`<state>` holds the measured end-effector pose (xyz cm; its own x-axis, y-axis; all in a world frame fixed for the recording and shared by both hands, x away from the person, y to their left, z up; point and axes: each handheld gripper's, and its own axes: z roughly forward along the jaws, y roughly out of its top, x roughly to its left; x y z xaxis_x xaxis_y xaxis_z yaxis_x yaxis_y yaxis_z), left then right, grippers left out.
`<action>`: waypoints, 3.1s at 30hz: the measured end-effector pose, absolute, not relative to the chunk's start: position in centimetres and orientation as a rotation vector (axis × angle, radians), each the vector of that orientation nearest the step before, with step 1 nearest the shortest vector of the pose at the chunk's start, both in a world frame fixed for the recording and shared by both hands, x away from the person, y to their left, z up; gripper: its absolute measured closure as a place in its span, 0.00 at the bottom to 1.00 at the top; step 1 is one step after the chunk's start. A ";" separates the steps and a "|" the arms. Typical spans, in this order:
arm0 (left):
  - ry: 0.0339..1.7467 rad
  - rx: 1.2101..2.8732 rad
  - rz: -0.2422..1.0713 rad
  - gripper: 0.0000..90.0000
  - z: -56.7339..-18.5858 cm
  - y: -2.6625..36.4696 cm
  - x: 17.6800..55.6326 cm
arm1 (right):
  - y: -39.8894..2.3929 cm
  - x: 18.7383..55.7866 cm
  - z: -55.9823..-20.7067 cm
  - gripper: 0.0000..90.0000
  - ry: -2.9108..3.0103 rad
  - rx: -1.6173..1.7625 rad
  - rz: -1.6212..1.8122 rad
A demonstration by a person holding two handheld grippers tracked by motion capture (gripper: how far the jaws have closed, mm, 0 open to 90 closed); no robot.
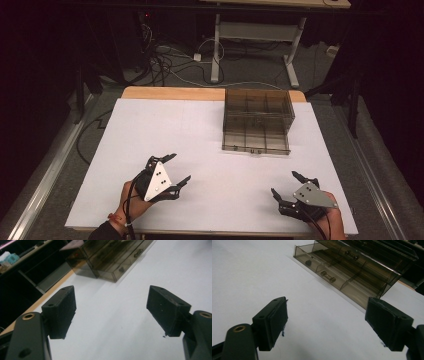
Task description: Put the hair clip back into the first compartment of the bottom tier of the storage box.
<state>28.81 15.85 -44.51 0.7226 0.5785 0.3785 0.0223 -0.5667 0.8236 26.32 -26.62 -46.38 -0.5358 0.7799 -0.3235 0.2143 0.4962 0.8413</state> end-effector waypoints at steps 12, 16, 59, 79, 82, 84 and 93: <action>0.513 2.039 0.794 0.25 -45.9 17.0 28.2 | -26.9 26.6 -46.5 0.21 2.017 0.819 0.998; 0.511 2.083 0.813 0.23 -46.2 17.8 28.2 | -27.0 26.6 -46.5 0.21 2.017 0.830 0.994; 0.668 2.066 0.763 0.23 -48.3 22.9 26.6 | -27.0 26.5 -46.4 0.21 2.008 0.826 0.993; 0.650 2.089 0.737 0.23 -48.5 22.3 26.8 | -27.0 26.7 -46.6 0.21 2.033 0.840 1.004; 0.652 2.085 0.732 0.23 -48.5 22.2 26.9 | -27.0 26.7 -46.6 0.21 2.033 0.839 0.999; 0.650 2.091 0.738 0.23 -48.5 22.1 27.0 | -27.1 26.7 -46.6 0.21 2.032 0.837 0.998; 0.648 2.096 0.738 0.23 -48.5 22.0 27.0 | -27.3 26.7 -46.6 0.21 2.024 0.842 0.999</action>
